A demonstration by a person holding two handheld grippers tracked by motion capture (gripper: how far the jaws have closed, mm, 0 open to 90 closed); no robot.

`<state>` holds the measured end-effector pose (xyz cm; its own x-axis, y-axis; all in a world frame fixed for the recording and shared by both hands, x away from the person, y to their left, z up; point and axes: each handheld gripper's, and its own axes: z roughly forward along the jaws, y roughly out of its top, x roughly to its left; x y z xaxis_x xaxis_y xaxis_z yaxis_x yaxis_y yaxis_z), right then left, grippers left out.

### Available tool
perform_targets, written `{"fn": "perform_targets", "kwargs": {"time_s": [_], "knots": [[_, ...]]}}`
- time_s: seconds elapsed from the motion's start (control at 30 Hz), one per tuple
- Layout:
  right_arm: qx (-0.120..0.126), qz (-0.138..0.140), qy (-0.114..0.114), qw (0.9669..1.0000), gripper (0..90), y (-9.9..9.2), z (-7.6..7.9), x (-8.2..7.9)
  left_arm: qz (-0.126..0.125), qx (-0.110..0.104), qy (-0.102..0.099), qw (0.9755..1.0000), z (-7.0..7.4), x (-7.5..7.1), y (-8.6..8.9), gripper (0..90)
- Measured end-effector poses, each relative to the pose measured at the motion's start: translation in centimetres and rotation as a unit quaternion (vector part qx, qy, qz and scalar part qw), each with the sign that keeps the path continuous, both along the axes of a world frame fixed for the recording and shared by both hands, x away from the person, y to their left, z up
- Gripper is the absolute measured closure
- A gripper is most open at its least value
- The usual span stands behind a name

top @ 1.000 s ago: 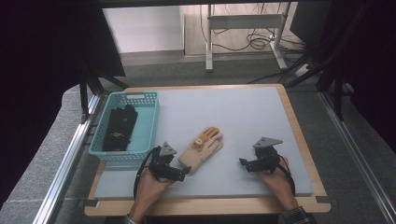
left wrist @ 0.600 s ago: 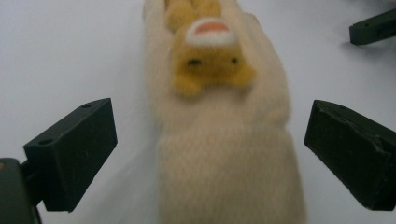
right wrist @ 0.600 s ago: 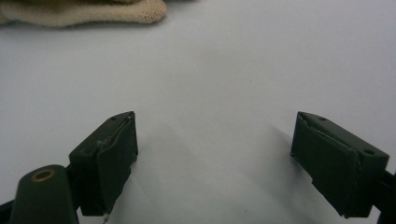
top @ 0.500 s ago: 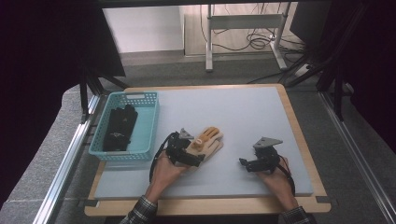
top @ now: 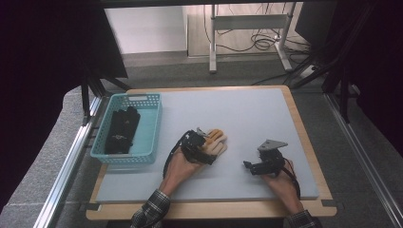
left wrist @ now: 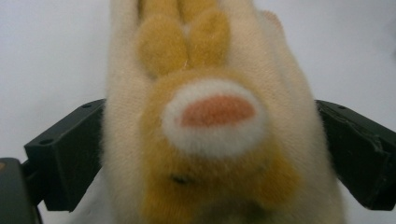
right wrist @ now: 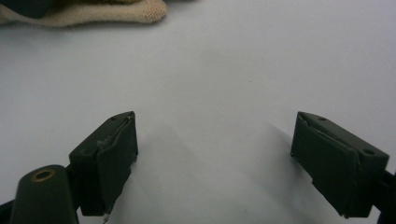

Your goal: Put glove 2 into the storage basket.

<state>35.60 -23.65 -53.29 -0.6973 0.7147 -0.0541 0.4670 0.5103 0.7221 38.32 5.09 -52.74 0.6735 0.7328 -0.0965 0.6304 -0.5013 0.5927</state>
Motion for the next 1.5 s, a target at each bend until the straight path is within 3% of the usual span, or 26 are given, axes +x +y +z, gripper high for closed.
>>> {"fn": "perform_targets", "kwargs": {"time_s": [0.17, 0.3, 0.4, 0.43, 0.5, 0.53, 0.67, 0.77, 1.03, 1.37, 1.5], "knots": [[0.000, 0.000, 0.000, 1.0000, 14.3, 0.0, 0.0, 0.0, -0.010, 0.030, -0.008, 0.9995, -0.3, -0.2, -0.8, 4.3], [0.000, 0.000, 0.000, 1.0000, 14.2, 0.0, 0.0, 0.0, -0.015, 0.034, -0.006, 0.9993, -0.2, -0.2, -0.9, 6.3], [0.000, 0.000, 0.000, 1.0000, 14.2, 0.0, 0.0, 0.0, -0.006, 0.032, -0.006, 0.9994, 0.1, -0.1, -0.6, 13.6], [-0.001, 0.000, -0.001, 1.0000, 14.2, 0.0, 0.0, 0.0, 0.004, 0.032, -0.005, 0.9995, 0.3, 0.0, -0.3, 23.3], [-0.001, 0.000, -0.001, 1.0000, 14.2, 0.0, 0.0, 0.0, 0.008, 0.032, -0.003, 0.9994, 0.4, 0.2, -0.1, 32.9], [-0.001, 0.000, -0.001, 1.0000, 14.2, 0.0, 0.0, 0.0, 0.010, 0.034, -0.001, 0.9994, 0.5, 0.3, 0.0, 32.9], [-0.001, 0.000, 0.000, 1.0000, 14.3, 0.0, 0.0, 0.0, 0.014, 0.041, 0.011, 0.9990, 0.9, 0.9, 0.4, 49.5], [-0.001, 0.000, -0.001, 1.0000, 14.3, 0.0, 0.0, 0.0, 0.014, 0.040, 0.011, 0.9990, 1.0, 1.0, 0.5, 53.4], [-0.001, 0.000, -0.001, 1.0000, 14.2, 0.0, 0.0, 0.0, 0.007, 0.019, 0.024, 0.9995, 1.1, 1.3, 1.2, 56.3], [-0.001, 0.000, -0.001, 1.0000, 14.3, 0.0, 0.0, 0.0, 0.026, 0.009, 0.003, 0.9996, 2.7, 1.5, 2.4, 55.5], [-0.001, 0.000, -0.001, 1.0000, 14.3, 0.0, 0.0, 0.0, 0.032, 0.018, -0.011, 0.9993, 3.7, 1.6, 2.9, 55.0]]}}
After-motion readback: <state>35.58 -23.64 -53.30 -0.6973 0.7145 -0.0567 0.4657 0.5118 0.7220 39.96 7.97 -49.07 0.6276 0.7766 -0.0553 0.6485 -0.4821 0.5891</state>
